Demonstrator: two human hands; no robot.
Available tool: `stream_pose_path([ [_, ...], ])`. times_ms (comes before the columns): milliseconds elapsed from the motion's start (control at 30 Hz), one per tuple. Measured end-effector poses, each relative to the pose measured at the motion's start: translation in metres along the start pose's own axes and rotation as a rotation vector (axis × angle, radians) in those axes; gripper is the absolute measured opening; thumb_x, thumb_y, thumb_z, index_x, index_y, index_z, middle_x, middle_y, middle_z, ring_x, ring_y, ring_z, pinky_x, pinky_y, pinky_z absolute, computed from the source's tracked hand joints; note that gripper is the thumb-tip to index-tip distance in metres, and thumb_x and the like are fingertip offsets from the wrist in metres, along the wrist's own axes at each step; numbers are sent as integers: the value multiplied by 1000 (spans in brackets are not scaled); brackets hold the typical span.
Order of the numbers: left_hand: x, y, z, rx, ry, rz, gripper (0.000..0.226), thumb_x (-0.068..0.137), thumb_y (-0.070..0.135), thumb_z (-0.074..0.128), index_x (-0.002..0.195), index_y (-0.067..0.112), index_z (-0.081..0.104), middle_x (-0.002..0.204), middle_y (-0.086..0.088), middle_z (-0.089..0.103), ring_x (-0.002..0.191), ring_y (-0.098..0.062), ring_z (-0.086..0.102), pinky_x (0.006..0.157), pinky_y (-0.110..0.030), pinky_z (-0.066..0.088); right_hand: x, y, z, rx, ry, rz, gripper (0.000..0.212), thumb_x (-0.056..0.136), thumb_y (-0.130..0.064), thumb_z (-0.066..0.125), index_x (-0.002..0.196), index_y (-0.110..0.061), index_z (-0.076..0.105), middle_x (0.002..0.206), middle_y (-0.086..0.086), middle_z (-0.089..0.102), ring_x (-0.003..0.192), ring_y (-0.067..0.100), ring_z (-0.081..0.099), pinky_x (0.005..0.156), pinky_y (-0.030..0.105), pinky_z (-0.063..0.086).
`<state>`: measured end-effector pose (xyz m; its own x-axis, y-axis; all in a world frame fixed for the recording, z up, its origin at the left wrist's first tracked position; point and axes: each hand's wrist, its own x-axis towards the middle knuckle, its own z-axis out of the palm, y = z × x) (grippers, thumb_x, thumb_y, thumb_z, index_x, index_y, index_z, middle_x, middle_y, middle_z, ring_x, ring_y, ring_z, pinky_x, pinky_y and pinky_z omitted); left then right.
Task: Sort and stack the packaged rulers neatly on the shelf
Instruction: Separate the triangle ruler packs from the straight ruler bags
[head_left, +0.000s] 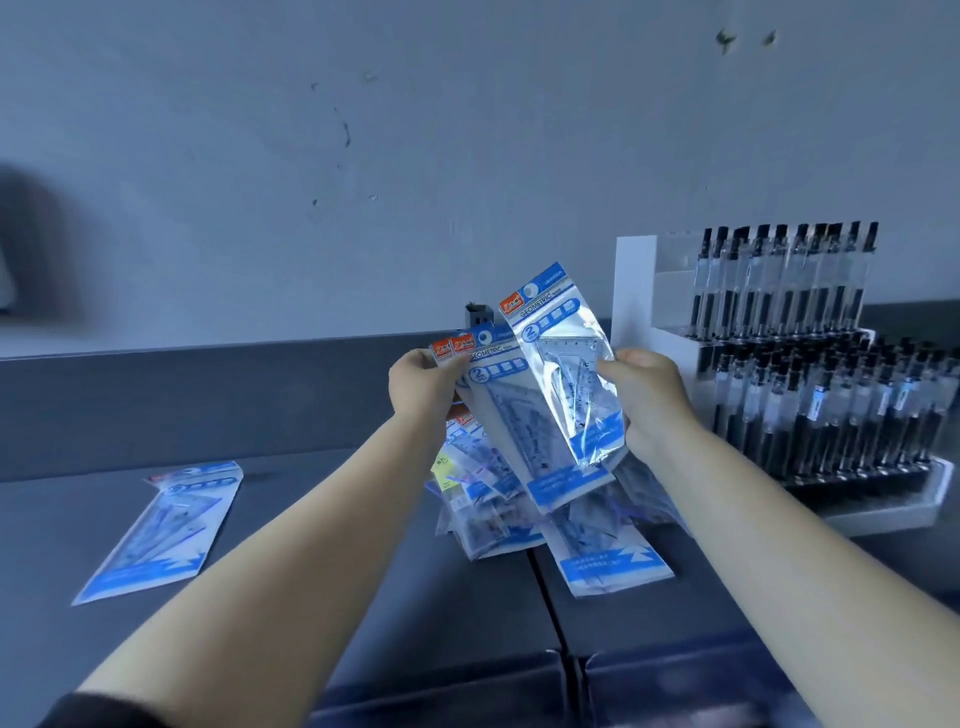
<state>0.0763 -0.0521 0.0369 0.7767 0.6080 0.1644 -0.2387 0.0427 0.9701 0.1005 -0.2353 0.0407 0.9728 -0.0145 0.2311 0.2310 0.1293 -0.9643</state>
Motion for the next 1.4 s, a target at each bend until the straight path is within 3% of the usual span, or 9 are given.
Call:
stream_pose_path([
  [167,-19,-13,0,-98,-68,-259,12,91,11,59,86,0,63,84,-18,68,67,-27,65,62,-33,59,-16,24,5,-105,42,21,23,85,-4,52,63,-10,56,74,21,61,70,22,53,64,34,39],
  [367,-56,-12,-4,77,-238,-327,18,86,-11,50,79,4,57,73,-11,62,57,-20,60,43,-24,53,-35,29,0,-265,81,-88,17,90,-3,41,74,-9,47,59,6,36,49,14,27,46,23,18],
  [567,-70,-14,7,28,-148,-276,13,78,2,72,82,6,60,80,-9,66,67,-23,62,69,-35,57,-57,30,-3,-177,119,-152,4,94,-11,43,94,-12,47,64,-2,42,54,13,37,54,28,33],
  [667,-73,-11,12,-18,-98,-246,15,73,13,80,70,10,65,84,-11,69,72,-26,59,83,-45,54,-58,32,-8,-201,128,-138,11,94,-8,42,84,-13,40,63,-1,35,55,16,33,49,26,26],
  [833,-67,7,2,-53,-51,-104,13,84,11,69,71,11,65,78,-11,68,65,-24,62,62,-30,57,-58,30,-13,-322,131,-60,24,95,-10,40,73,-17,33,62,0,32,51,14,30,45,26,21],
  [967,-55,23,-16,7,16,34,20,81,8,65,63,17,69,74,-11,67,67,-22,57,67,-35,54,-57,27,-4,-303,147,-97,5,96,-9,40,91,-9,39,65,-1,36,56,16,35,47,27,24],
  [1167,-38,39,-68,9,107,61,18,83,12,64,66,19,67,71,-3,65,66,-20,58,67,-32,51,-61,13,36,-227,107,-123,30,89,-4,43,64,-18,35,57,-2,34,50,14,30,48,25,21],
  [1267,-27,42,-113,27,102,20,10,87,16,64,78,14,68,72,-5,65,64,-21,58,68,-36,52,-69,13,77,-185,29,-83,10,82,-4,44,78,-3,53,69,8,50,64,21,46,58,28,35],
  [1400,-18,44,-177,103,107,13,11,87,20,64,77,16,67,77,-5,68,68,-22,63,69,-38,55,-90,16,133,-109,-118,-5,14,80,-1,49,82,-14,54,76,6,54,68,19,49,64,30,40],
])
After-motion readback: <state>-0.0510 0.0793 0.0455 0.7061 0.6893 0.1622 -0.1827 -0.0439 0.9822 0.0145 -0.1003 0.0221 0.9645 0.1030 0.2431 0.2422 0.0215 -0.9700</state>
